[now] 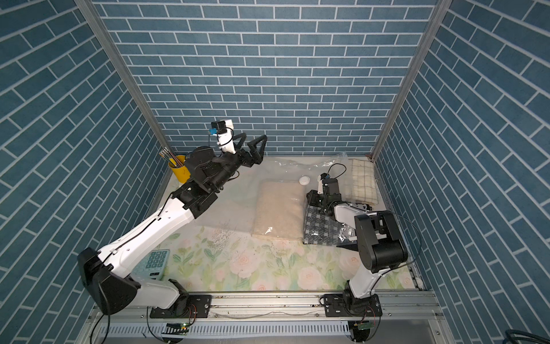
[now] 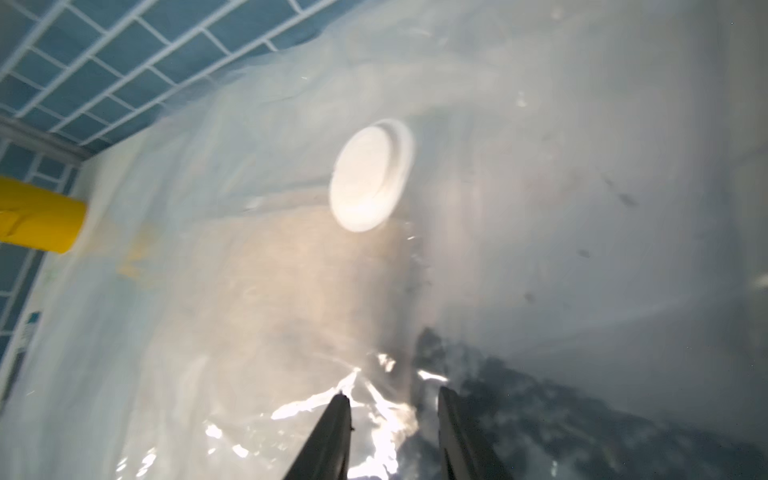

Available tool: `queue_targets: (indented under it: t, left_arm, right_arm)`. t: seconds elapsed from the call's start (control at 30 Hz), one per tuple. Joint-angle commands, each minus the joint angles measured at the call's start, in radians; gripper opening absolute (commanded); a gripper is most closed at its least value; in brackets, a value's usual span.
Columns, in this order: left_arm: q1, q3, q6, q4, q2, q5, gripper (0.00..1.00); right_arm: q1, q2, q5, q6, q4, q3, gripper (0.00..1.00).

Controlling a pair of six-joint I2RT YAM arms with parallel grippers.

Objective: Take the scarf out of the vacuum bag
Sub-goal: Adjust the vacuum bag at the center of the board.

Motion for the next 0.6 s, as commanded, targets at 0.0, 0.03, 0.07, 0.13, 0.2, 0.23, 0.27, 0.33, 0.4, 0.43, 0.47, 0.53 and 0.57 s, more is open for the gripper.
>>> queue_targets:
  t: [0.0,0.03,0.07,0.13,0.2,0.23,0.27,0.33,0.4,0.43,0.47,0.53,0.57]
  left_arm:
    - [0.026,-0.092,0.046,-0.081,-0.087,-0.152,1.00]
    - [0.041,-0.114,0.041,-0.090,-0.108,-0.155,1.00]
    - [0.058,-0.136,0.033,-0.099,-0.129,-0.164,1.00]
    - [0.093,-0.176,0.018,-0.112,-0.163,-0.177,1.00]
    - [0.126,-0.224,0.004,-0.112,-0.197,-0.178,1.00]
    - [0.138,-0.246,-0.001,-0.112,-0.208,-0.180,1.00]
    - [0.152,-0.265,-0.007,-0.112,-0.222,-0.185,1.00]
    - [0.179,-0.297,-0.012,-0.115,-0.246,-0.194,1.00]
    - [0.209,-0.317,-0.016,-0.136,-0.263,-0.199,1.00]
    - [0.221,-0.323,-0.019,-0.148,-0.268,-0.206,1.00]
    - [0.233,-0.332,-0.023,-0.161,-0.276,-0.213,1.00]
    - [0.256,-0.354,-0.033,-0.173,-0.292,-0.216,1.00]
    - [0.268,-0.364,-0.037,-0.180,-0.300,-0.211,1.00]
  right_arm:
    - [-0.013,0.033,0.074,-0.004,-0.072,0.043,0.38]
    - [-0.013,0.031,0.060,-0.001,-0.061,0.042,0.39]
    - [-0.013,0.023,0.041,0.004,-0.048,0.041,0.39]
    - [-0.011,-0.005,-0.009,0.007,-0.008,0.039,0.40]
    - [-0.008,-0.063,-0.053,0.005,0.050,0.012,0.42]
    - [-0.008,-0.096,-0.063,0.002,0.071,-0.001,0.43]
    - [-0.007,-0.135,-0.066,-0.006,0.090,-0.016,0.46]
    - [-0.004,-0.206,-0.064,-0.031,0.102,-0.031,0.55]
    - [-0.001,-0.285,-0.038,-0.059,0.095,-0.047,0.68]
    - [0.002,-0.316,-0.014,-0.068,0.087,-0.051,0.73]
    - [0.003,-0.348,0.010,-0.077,0.078,-0.058,0.79]
    - [0.009,-0.397,0.074,-0.094,0.050,-0.065,1.00]
    - [0.012,-0.417,0.105,-0.106,0.035,-0.066,0.99]
